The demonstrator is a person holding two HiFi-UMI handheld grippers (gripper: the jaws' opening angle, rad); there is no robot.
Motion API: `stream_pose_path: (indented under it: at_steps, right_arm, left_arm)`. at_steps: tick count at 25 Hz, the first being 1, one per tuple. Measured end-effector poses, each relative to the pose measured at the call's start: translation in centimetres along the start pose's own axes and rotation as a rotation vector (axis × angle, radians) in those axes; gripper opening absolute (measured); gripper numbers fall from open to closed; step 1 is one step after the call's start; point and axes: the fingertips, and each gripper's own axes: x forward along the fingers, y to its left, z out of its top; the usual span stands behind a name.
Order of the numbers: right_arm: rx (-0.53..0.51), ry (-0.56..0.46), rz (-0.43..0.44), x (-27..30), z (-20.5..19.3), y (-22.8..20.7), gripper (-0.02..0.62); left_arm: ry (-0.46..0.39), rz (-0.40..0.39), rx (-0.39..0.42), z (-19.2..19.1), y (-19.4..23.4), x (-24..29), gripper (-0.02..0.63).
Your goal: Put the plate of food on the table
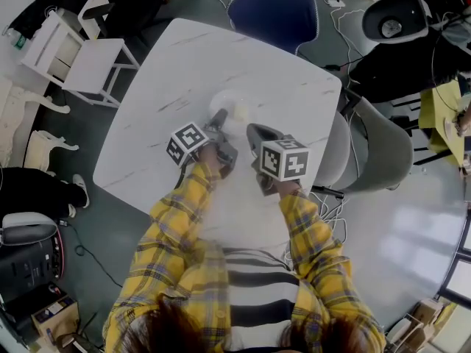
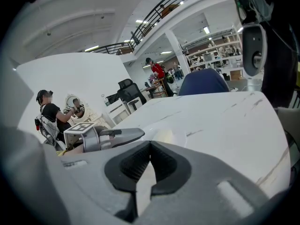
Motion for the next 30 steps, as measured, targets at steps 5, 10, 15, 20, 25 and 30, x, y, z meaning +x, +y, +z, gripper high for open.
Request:
stream_pose_path:
  at_steps: [5, 10, 15, 20, 25, 30]
  right_arm:
    - [0.000, 0.002, 0.006, 0.3, -0.1, 0.2, -0.003]
    - [-0.002, 0.009, 0.004, 0.2, -0.2, 0.1, -0.003]
    - [0.003, 0.014, -0.002, 0.1, -0.3, -0.4, -0.003]
    - [0.002, 0.023, 0.001, 0.3, -0.5, -0.2, -0.003]
    - [0.000, 0.025, 0.004, 0.3, -0.7, -0.2, -0.003]
    - [-0.001, 0.031, 0.006, 0.5, -0.8, -0.1, -0.003]
  left_arm:
    - [0.035, 0.028, 0.159, 0.1, -0.6, 0.0, 0.206]
    - [0.043, 0.044, 0.242, 0.0, -1.0, 0.1, 0.206]
    - [0.097, 0.056, 0.375, -0.8, -1.2, 0.2, 0.204]
    - [0.193, 0.122, 0.672, -1.6, -1.5, 0.0, 0.238]
    - [0.248, 0.204, 0.952, -1.5, -1.2, -0.7, 0.236]
    - [0.384, 0.322, 1.220, -2.0, 0.9, -1.2, 0.249]
